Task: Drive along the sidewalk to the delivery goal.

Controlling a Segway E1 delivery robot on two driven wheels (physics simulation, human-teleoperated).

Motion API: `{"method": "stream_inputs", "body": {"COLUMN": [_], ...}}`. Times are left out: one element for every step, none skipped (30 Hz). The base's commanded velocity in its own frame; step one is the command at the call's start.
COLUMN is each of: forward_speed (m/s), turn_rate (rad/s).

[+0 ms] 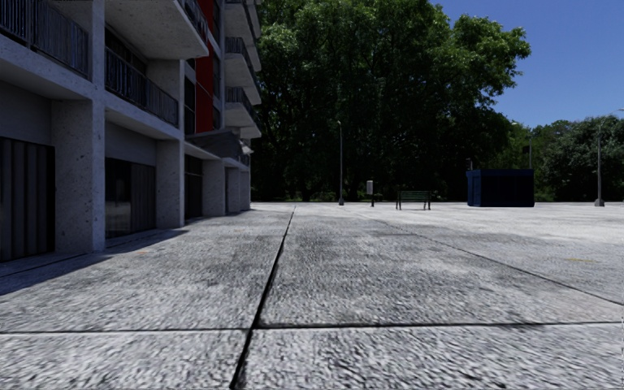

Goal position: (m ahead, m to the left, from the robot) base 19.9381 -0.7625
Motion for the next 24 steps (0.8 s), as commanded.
{"method": "stream_inputs", "body": {"forward_speed": [2.0,2.0,2.0,2.0,2.0,2.0,2.0,2.0,2.0,2.0,2.0,2.0,2.0,2.0,2.0,2.0,2.0,2.0,2.0,2.0,2.0,2.0,2.0,2.0], "turn_rate": [0.0,0.0,0.0,0.0,0.0,0.0,0.0,0.0,0.0,0.0,0.0,0.0,0.0,0.0,0.0,0.0,0.0,0.0,0.0,0.0,0.0,0.0,0.0,0.0]}}
